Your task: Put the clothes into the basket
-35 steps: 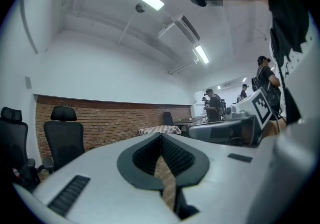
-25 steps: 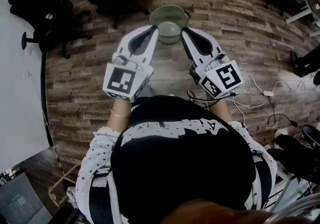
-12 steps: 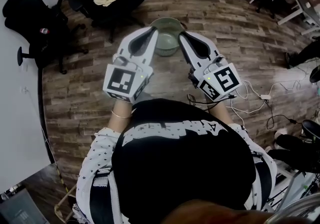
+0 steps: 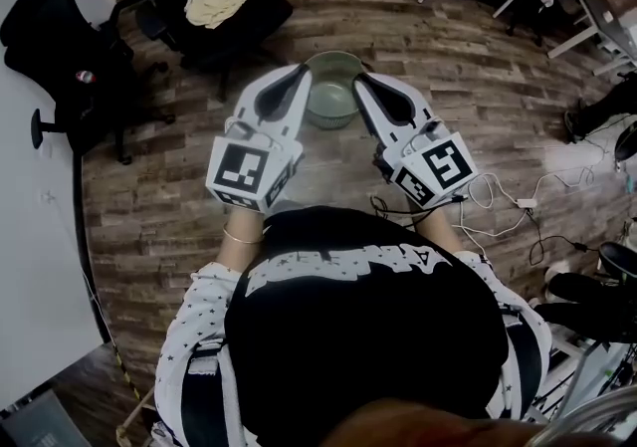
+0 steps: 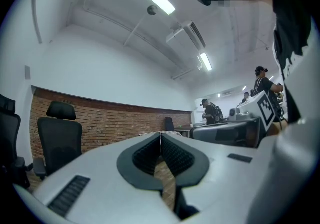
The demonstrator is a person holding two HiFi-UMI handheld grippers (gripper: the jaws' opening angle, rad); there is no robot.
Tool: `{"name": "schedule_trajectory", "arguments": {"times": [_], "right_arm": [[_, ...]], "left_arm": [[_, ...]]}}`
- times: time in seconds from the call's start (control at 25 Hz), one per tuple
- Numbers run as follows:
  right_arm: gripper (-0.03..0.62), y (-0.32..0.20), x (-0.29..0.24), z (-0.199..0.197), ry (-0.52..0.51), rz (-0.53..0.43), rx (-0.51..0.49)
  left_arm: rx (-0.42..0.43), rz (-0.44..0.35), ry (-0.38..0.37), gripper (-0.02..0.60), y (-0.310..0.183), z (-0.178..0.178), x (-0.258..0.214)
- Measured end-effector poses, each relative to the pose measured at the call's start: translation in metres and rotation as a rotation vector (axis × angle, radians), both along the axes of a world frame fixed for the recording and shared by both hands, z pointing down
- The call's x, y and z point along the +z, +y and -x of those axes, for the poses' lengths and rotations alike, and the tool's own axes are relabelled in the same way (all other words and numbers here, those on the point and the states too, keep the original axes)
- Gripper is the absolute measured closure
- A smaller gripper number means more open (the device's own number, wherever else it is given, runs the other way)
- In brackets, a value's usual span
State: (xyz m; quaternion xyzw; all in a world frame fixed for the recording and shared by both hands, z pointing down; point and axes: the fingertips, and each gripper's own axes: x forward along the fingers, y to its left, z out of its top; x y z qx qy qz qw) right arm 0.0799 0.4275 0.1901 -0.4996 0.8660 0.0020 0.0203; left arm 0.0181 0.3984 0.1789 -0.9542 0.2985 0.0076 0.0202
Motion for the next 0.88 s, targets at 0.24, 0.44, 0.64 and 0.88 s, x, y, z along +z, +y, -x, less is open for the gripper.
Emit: {"name": "schedule_trajectory", "arguments": {"times": [0.24,0.44,0.64,0.88], "right_arm": [[0.56,-0.021,0.002,0.01,0.003,0.011,-0.002],[0.56,-0.04,0.004,0.021,0.001,0.025,0.003],[0.56,-0.057,0.002,0.038,0.012,0.025,-0.004],[0.56,-0.079,0.007,0.07,0.015,0.033,-0.022]], "left_arm": [[0.007,0.015,-0.012,0.568,-0.019,0.009,0.005],[0.0,0.009,-0.011,0.568,-0.037,0.025,0.003],[-0.022,-0.005,0.001,0.568,-0.054,0.046,-0.001],[-0.036,0.002,-0.013,0.568,-0.074,0.077,0.006]]}}
